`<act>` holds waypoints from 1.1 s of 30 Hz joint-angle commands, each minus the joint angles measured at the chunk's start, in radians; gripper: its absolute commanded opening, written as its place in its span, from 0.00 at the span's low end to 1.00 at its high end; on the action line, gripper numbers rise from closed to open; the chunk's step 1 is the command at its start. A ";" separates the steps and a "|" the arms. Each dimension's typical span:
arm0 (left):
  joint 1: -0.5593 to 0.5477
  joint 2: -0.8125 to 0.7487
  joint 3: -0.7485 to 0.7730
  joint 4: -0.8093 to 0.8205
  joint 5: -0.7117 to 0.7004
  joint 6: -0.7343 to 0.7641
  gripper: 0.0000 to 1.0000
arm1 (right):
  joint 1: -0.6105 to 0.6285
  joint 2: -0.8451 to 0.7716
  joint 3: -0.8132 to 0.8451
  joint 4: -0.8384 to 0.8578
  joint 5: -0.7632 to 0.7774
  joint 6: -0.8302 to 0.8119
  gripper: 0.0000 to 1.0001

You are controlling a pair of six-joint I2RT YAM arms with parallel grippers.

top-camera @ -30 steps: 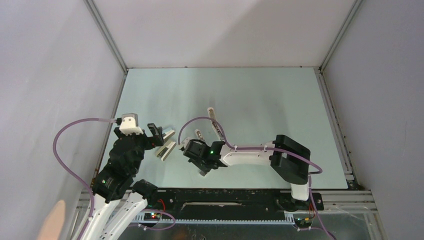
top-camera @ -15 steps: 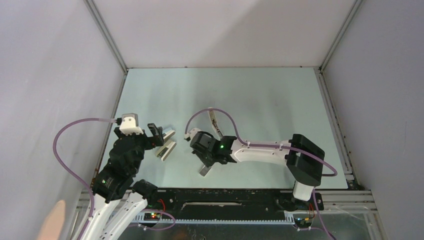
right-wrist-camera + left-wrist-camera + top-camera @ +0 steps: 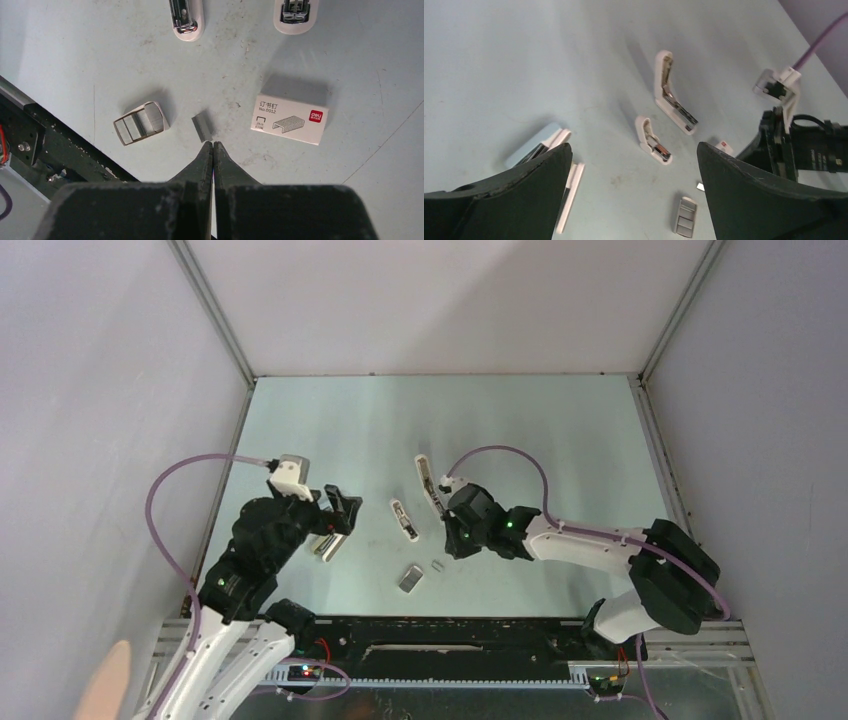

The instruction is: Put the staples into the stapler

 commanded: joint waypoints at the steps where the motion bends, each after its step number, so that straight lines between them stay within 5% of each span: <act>1: 0.007 0.053 -0.002 0.066 0.138 -0.027 0.98 | -0.004 -0.045 -0.012 0.081 -0.027 -0.009 0.04; 15: 0.007 0.130 0.010 0.015 -0.005 -0.037 0.99 | 0.136 0.181 0.195 -0.158 0.173 -0.200 0.47; 33: 0.008 0.148 0.009 0.007 0.031 -0.032 0.98 | 0.142 0.361 0.330 -0.284 0.140 -0.243 0.38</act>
